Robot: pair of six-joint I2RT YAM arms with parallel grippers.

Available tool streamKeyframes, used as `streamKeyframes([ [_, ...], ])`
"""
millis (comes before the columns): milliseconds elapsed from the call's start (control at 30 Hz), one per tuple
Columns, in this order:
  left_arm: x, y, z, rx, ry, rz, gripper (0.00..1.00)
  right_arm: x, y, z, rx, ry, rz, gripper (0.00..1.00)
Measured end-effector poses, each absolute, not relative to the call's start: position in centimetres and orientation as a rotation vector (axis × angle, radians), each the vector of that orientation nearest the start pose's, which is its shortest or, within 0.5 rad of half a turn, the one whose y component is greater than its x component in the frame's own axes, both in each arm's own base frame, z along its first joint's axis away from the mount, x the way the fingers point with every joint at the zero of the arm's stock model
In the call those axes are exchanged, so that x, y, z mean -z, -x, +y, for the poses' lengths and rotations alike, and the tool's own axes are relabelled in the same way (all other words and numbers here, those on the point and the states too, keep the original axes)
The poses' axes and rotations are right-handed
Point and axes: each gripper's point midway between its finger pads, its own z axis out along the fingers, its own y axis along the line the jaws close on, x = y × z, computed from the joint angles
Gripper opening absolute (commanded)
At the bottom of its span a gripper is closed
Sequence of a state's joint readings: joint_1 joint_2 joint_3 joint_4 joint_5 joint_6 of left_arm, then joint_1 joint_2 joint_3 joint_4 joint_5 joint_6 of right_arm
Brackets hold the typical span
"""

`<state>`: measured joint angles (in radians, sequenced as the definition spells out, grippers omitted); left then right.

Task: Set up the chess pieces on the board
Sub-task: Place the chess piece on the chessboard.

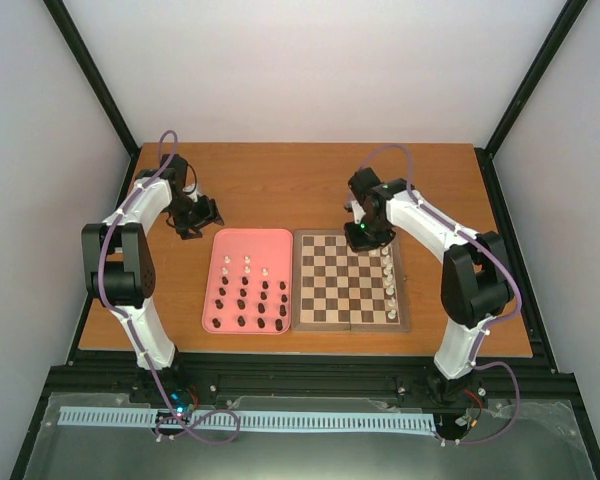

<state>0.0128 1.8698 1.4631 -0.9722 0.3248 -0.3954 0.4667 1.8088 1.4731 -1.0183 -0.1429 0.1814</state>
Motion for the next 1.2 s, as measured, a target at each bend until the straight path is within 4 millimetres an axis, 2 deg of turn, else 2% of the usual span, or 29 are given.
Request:
streamKeyframes([
  [100,-9.1,-39.2,-5.0,0.532,0.556,2.917,0.79,-8.7,-32.1,17.6,-0.251,0.427,3.005,0.03],
  [267,-9.1,-39.2,-5.0,0.53,0.556,2.917,0.79,-7.3,-31.1,16.5,-0.193,0.43,3.047,0.03],
  [667,-9.1,-39.2,-5.0,0.53,0.556,2.917,0.79,-6.2,-31.4,13.1,-0.048,0.356,3.073,0.03],
  [1200,-9.1,-39.2,-4.9,0.529,0.556,2.917,0.79,-5.0,-32.0,12.8,-0.048,0.348,3.095,0.05],
])
